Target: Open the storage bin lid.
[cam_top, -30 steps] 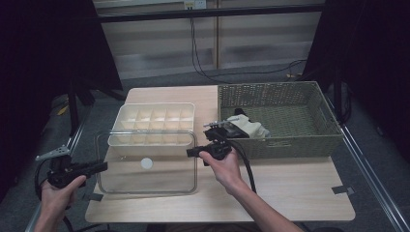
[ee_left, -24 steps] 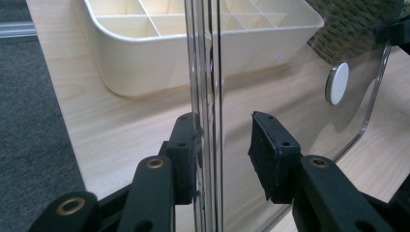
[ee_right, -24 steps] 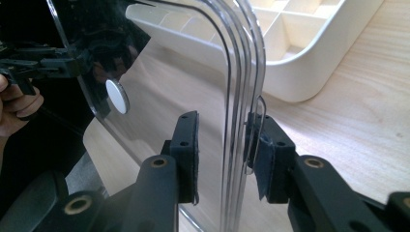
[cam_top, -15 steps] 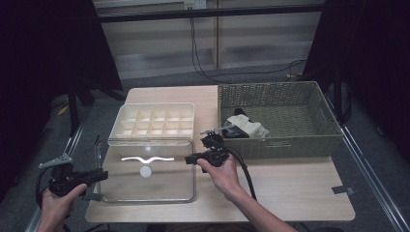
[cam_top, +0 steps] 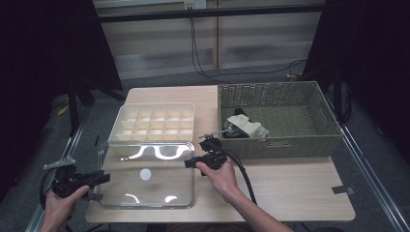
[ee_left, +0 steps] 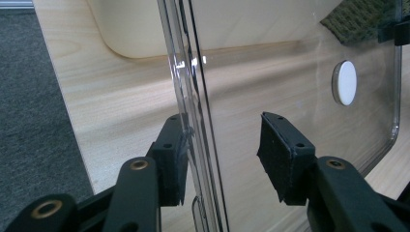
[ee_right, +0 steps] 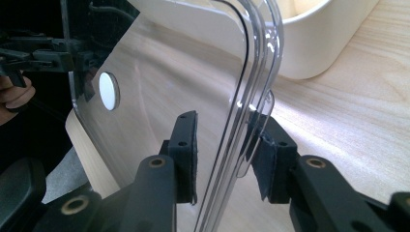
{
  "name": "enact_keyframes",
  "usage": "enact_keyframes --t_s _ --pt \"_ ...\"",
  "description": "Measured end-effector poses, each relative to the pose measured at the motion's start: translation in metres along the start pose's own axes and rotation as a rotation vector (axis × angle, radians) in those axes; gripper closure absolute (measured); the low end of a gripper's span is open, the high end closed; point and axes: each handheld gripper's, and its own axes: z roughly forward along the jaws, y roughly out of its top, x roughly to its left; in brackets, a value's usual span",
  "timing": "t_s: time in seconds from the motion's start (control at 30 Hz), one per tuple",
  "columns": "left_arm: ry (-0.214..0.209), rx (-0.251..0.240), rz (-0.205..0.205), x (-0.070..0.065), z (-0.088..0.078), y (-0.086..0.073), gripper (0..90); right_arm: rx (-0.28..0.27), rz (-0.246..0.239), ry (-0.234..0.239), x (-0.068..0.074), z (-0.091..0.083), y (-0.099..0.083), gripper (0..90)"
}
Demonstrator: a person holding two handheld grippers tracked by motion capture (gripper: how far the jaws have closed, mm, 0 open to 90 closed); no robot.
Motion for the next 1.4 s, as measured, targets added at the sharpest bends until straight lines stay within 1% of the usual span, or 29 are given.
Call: enact_keyframes --t_s 0.1,0.17,0.2,0.27,0.33,0.4,0.43,0.6,0.63,0.67,0.77,0.8,0.83,0.97,1.0,1.07,1.13,1.17,1.3,1.37,1.4 --pt "0.010 0.012 0.006 -0.001 0.002 -0.001 52.2 0.003 -0.007 -0.006 0.000 0.002 -0.001 63.1" --pt "0.010 0.018 0.010 -0.002 0.003 -0.001 50.8 0.013 -0.016 -0.020 0.001 0.004 -0.002 61.3" --pt "0.012 0.020 0.019 -0.001 0.002 -0.001 49.9 0.024 -0.009 -0.026 0.001 0.005 -0.002 60.9" --pt "0.011 0.016 0.007 -0.002 0.001 -0.003 49.7 0.025 0.000 -0.016 -0.001 0.007 -0.004 60.9" --pt "0.018 0.023 0.013 -0.001 0.001 -0.005 49.5 0.029 -0.001 -0.020 0.000 0.008 -0.004 60.5" --pt "0.012 0.026 0.010 0.000 0.001 -0.006 49.3 0.024 -0.013 -0.018 0.000 0.010 -0.004 60.3" --pt "0.014 0.021 0.003 0.000 0.002 -0.007 49.1 0.034 -0.005 -0.019 0.000 0.011 -0.004 60.2" --pt "0.018 0.042 0.001 0.002 0.005 -0.010 47.7 0.040 -0.007 -0.027 -0.001 0.015 -0.007 58.1" --pt "0.018 0.040 -0.003 0.002 0.006 -0.011 47.6 0.042 -0.001 -0.027 -0.001 0.017 -0.008 57.8" --pt "0.011 0.043 -0.009 0.003 0.007 -0.012 47.5 0.041 -0.003 -0.028 -0.002 0.018 -0.008 57.3" --pt "0.010 0.044 -0.018 0.005 0.008 -0.015 47.2 0.049 0.002 -0.027 -0.003 0.021 -0.011 55.8" --pt "0.006 0.051 -0.024 0.005 0.009 -0.015 47.0 0.050 0.006 -0.028 -0.004 0.022 -0.012 55.4" --pt "0.014 0.052 -0.017 0.006 0.010 -0.016 46.8 0.053 0.009 -0.028 -0.004 0.023 -0.012 55.1" --pt "0.011 0.054 -0.032 0.007 0.014 -0.016 46.1 0.056 0.006 -0.034 -0.007 0.027 -0.014 53.9" --pt "0.015 0.054 -0.032 0.008 0.015 -0.015 45.9 0.060 0.015 -0.036 -0.007 0.027 -0.014 53.6" --pt "0.017 0.058 -0.026 0.009 0.018 -0.015 45.6 0.061 0.007 -0.043 -0.009 0.029 -0.016 51.9" --pt "0.023 0.072 -0.026 0.010 0.021 -0.015 44.8 0.069 0.012 -0.049 -0.009 0.030 -0.017 51.1" --pt "0.024 0.078 -0.017 0.011 0.022 -0.015 44.2 0.069 0.015 -0.052 -0.010 0.032 -0.017 50.7" --pt "0.030 0.091 -0.011 0.012 0.025 -0.013 43.7 0.075 0.016 -0.056 -0.013 0.034 -0.021 49.2" --pt "0.039 0.102 -0.006 0.012 0.026 -0.013 43.7 0.077 0.018 -0.058 -0.015 0.036 -0.022 48.5" --pt "0.050 0.095 -0.010 0.012 0.027 -0.012 43.8 0.078 0.016 -0.056 -0.016 0.036 -0.022 48.2"
